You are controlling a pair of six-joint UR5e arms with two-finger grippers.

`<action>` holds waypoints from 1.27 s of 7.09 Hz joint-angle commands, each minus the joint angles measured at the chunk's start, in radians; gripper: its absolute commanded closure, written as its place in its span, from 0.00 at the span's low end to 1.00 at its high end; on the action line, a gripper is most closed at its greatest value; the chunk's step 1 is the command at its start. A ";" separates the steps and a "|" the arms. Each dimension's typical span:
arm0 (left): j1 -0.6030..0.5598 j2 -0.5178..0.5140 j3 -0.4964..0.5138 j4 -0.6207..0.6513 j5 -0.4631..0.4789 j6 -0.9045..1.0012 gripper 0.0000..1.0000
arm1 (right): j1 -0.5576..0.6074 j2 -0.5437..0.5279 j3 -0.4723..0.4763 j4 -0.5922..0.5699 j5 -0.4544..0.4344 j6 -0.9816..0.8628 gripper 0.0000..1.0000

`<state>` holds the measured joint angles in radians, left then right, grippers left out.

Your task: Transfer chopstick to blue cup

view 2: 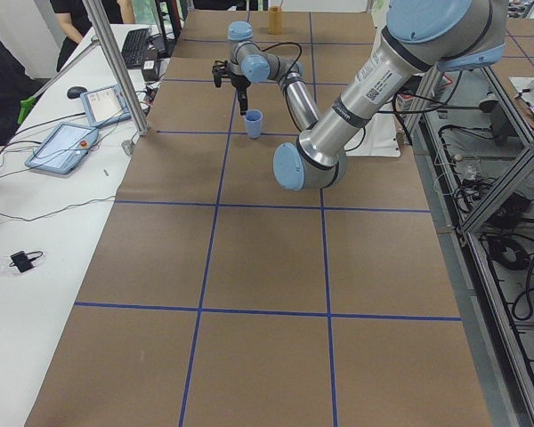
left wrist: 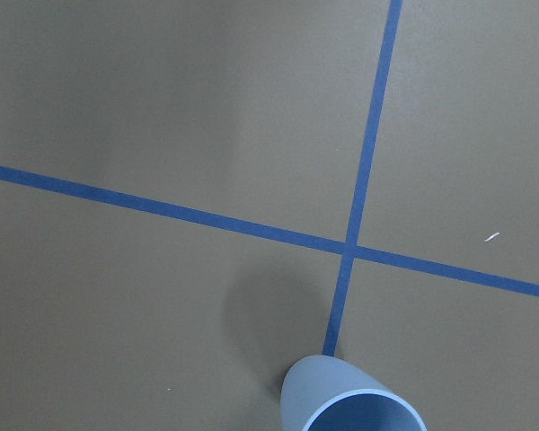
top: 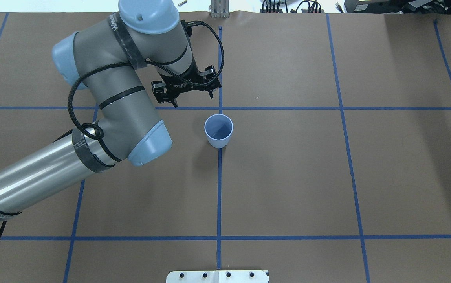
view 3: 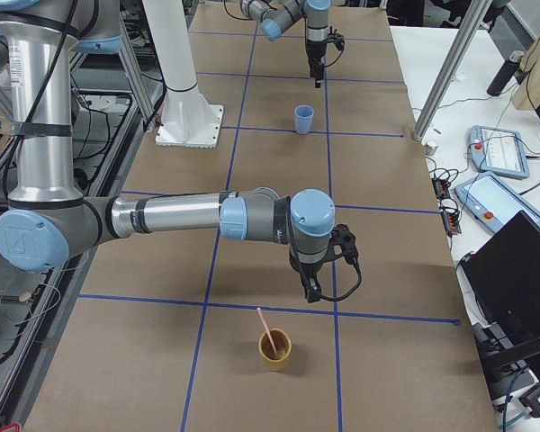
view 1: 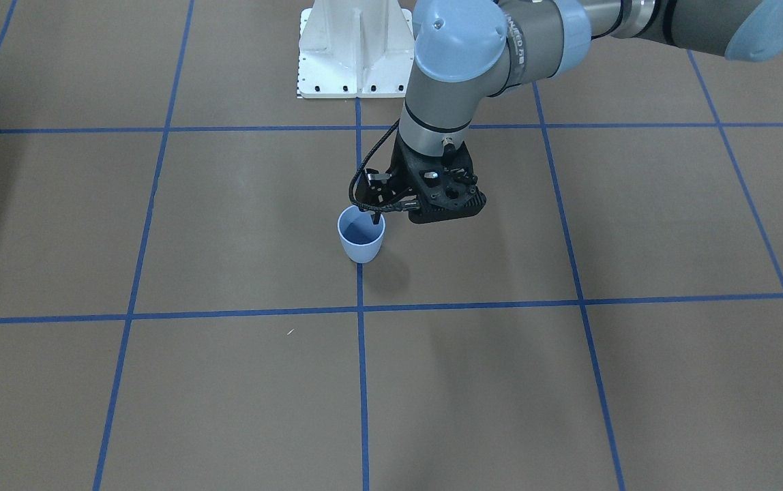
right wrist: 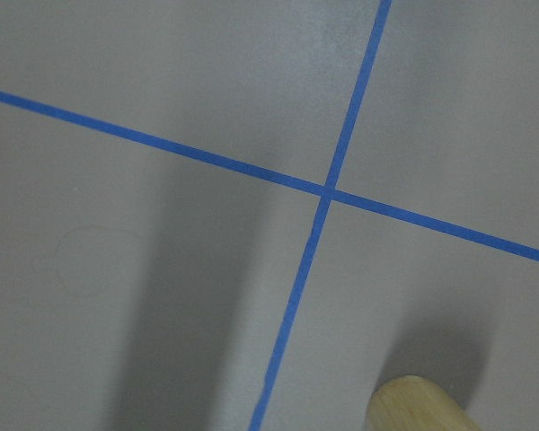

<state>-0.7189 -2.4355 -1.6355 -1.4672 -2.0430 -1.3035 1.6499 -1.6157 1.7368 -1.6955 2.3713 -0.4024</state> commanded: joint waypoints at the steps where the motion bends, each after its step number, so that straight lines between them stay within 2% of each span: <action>1: -0.001 0.003 -0.013 0.011 0.000 0.004 0.02 | 0.027 -0.018 -0.002 0.007 -0.061 -0.253 0.00; 3: 0.000 0.013 -0.015 0.010 0.000 0.004 0.02 | 0.027 -0.056 -0.009 0.007 -0.072 -0.625 0.00; 5: 0.000 0.032 -0.036 0.008 0.000 0.003 0.02 | 0.060 -0.116 0.006 0.007 -0.020 -0.752 0.00; 6: 0.000 0.039 -0.043 0.007 0.000 0.003 0.02 | 0.097 -0.118 0.027 -0.013 0.003 -0.751 0.00; 7: 0.000 0.059 -0.041 -0.005 0.000 0.004 0.02 | 0.122 -0.071 0.033 -0.155 -0.003 -0.733 0.00; 8: 0.000 0.058 -0.043 -0.007 0.000 0.004 0.02 | 0.122 -0.043 0.018 -0.256 -0.010 -0.601 0.00; 9: 0.000 0.059 -0.050 -0.005 0.000 0.004 0.02 | 0.122 -0.050 0.018 -0.265 -0.009 -0.355 0.00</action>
<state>-0.7194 -2.3793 -1.6794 -1.4719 -2.0433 -1.2994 1.7675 -1.6731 1.7582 -1.9067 2.3630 -0.9877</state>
